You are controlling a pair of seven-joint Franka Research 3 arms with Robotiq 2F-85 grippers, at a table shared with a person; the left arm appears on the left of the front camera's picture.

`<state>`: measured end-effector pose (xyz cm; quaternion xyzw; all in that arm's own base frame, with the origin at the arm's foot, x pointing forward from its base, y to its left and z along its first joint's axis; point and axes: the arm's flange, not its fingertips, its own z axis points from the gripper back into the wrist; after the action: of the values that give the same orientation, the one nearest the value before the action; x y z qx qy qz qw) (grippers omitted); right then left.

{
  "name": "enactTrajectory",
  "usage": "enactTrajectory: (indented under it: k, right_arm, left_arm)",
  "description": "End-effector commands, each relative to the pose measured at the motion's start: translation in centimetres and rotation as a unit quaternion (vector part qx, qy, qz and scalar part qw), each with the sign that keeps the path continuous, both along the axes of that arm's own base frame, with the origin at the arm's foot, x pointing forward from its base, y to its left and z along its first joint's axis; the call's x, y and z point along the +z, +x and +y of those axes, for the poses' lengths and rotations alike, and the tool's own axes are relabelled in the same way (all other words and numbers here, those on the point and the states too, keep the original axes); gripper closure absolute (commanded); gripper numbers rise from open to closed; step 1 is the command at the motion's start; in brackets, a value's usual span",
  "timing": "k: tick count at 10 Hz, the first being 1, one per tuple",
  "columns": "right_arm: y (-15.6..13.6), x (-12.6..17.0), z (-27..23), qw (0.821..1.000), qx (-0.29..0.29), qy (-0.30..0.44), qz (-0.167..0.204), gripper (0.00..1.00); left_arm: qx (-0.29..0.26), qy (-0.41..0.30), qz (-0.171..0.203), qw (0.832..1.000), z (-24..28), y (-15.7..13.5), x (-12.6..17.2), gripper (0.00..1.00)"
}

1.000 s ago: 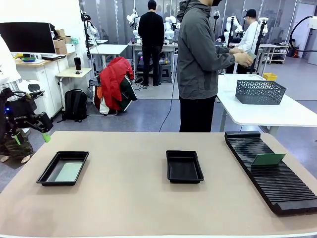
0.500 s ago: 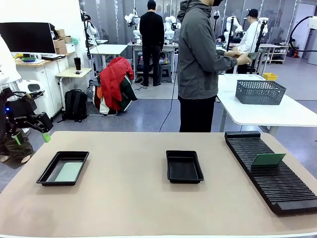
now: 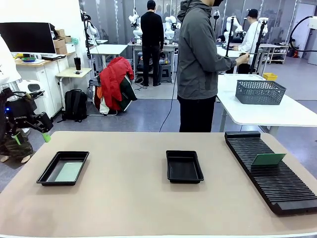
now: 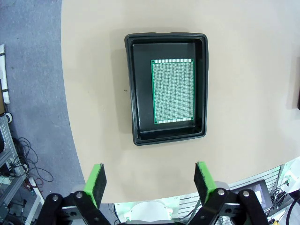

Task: Inspect and transfer BCBs to ESD trays.
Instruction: Pick up the Blank PCB from the PCB Rack and place it in the right ESD tray.

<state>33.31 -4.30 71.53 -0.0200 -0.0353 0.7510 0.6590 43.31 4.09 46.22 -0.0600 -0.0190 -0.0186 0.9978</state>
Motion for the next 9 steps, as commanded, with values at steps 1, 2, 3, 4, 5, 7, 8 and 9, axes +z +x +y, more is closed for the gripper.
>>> enactTrajectory:
  k: [1,2,3,4,5,7,8,9]
  right_arm:
    - [0.8,-1.8,0.2,1.0,0.019,-0.014,-0.016,0.0]
    - [1.2,-2.8,0.1,0.999,0.026,-0.015,-0.024,0.0]
    - [1.9,-4.2,-0.1,0.999,0.027,-0.013,-0.028,0.0]
    - [2.7,-5.5,-0.4,0.999,0.028,-0.012,-0.036,0.0]
    - [3.4,-7.0,-0.7,0.998,0.035,-0.014,-0.043,0.0]
    - [4.7,-10.2,-1.0,0.997,0.039,-0.016,-0.06,0.0]
    - [5.3,-11.9,-1.1,0.997,0.038,-0.014,-0.064,0.0]
    - [5.8,-13.5,-1.4,0.997,0.038,-0.007,-0.067,0.0]
  left_arm:
    - [0.002,0.0,-0.005,1.0,0.0,0.0,-0.1,0.0]
    - [0.002,0.0,-0.005,1.0,0.0,0.0,-0.1,0.0]
    - [0.002,0.0,-0.005,1.0,0.0,0.0,-0.1,0.0]
    - [0.002,0.0,-0.005,1.0,0.0,0.0,-0.1,0.0]
    - [0.002,0.0,-0.005,1.0,0.0,0.0,-0.1,0.0]
    - [0.002,0.0,-0.005,1.0,0.0,0.0,-0.1,0.0]
    - [0.002,0.0,-0.005,1.0,0.0,0.0,-0.1,0.0]
    - [0.002,0.0,-0.005,1.0,0.0,0.0,-0.1,0.0]
